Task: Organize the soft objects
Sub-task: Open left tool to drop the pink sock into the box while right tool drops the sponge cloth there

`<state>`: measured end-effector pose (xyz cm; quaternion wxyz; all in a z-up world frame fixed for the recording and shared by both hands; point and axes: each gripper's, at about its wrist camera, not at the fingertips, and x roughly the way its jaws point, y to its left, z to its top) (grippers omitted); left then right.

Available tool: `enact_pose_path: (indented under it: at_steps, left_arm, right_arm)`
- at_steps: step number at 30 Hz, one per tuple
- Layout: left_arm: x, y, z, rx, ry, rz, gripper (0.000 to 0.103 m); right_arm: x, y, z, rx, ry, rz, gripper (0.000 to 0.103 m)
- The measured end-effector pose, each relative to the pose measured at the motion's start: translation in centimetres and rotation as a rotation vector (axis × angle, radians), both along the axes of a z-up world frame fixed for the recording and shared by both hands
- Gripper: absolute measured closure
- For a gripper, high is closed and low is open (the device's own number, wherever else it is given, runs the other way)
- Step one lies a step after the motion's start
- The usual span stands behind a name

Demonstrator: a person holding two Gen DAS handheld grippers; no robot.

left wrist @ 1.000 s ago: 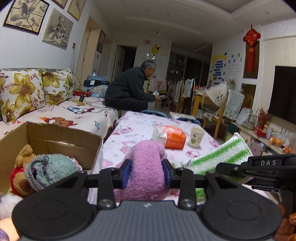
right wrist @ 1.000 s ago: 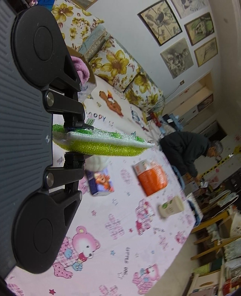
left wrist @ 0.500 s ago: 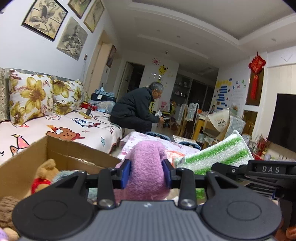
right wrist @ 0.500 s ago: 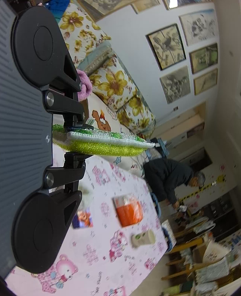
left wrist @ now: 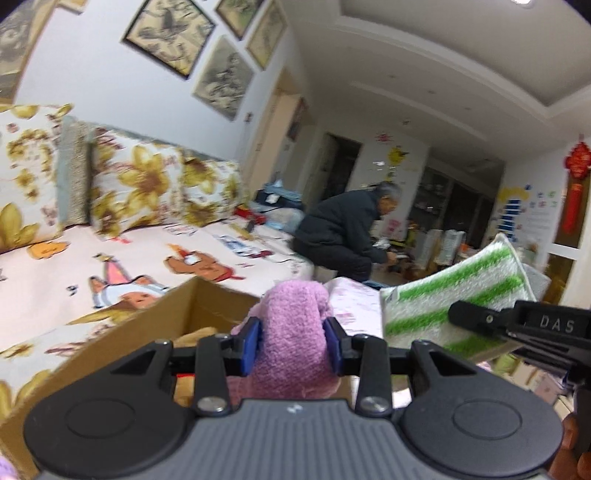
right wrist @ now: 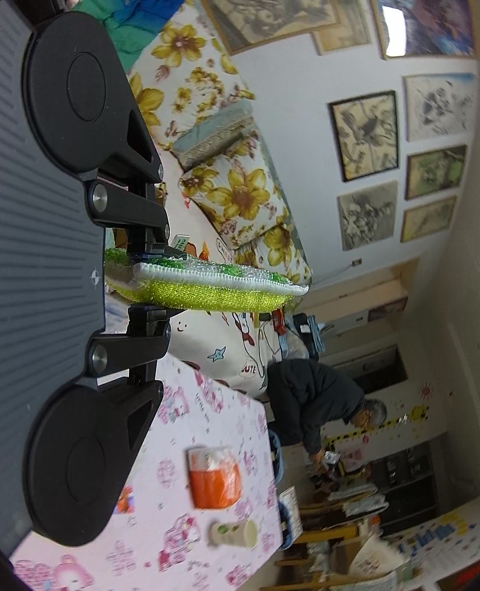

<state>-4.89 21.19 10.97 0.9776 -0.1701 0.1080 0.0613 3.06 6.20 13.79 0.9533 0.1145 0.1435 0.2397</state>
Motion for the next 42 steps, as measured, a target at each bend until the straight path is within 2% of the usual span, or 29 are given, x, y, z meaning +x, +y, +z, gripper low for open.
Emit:
enact_pose_path:
  at_steps: [4, 10, 14, 25, 27, 30, 31, 32, 36, 38, 42]
  left_arm:
    - [0.5, 1.6, -0.4, -0.055, 0.054, 0.035, 0.067]
    - [0.8, 3.0, -1.2, -0.06, 0.107, 0.09, 0.067]
    - [0.8, 3.2, -1.6, -0.077, 0.138, 0.097, 0.066]
    - [1.2, 3.2, -2.2, -0.066, 0.184, 0.119, 0.066]
    - [1.3, 3.3, -2.2, -0.066, 0.186, 0.123, 0.066]
    - [1.3, 3.1, -2.0, -0.051, 0.177, 0.13, 0.062]
    - [1.4, 3.1, -2.0, -0.05, 0.176, 0.13, 0.06]
    - [1.4, 3.1, -2.0, -0.052, 0.175, 0.13, 0.058]
    - [1.2, 3.2, -1.9, -0.058, 0.156, 0.132, 0.053]
    - [1.0, 3.0, -1.7, -0.051, 0.142, 0.137, 0.049]
    - [0.7, 2.5, -1.4, -0.027, 0.112, 0.138, 0.044]
  right_arm:
    - [2.0, 1.8, -0.2, -0.085, -0.007, 0.015, 0.078]
    - [2.0, 3.7, -1.4, -0.252, 0.009, 0.002, 0.078]
    - [3.0, 5.0, -2.4, -0.366, 0.059, -0.007, 0.078]
    - [2.9, 6.9, -3.1, -0.502, 0.11, -0.029, 0.077]
    - [2.9, 6.6, -3.3, -0.5, 0.135, -0.019, 0.074]
    - [2.3, 5.7, -2.8, -0.45, 0.141, 0.011, 0.059]
    - [2.0, 5.3, -2.5, -0.422, 0.139, 0.021, 0.039]
    - [1.6, 4.8, -2.2, -0.401, 0.133, 0.01, 0.025]
    - [0.0, 2.2, -0.4, -0.304, 0.103, -0.011, 0.023]
    - [-0.7, 0.5, 0.3, -0.239, 0.108, -0.03, 0.015]
    - [-2.0, -3.0, 1.1, -0.145, 0.113, -0.1, 0.01]
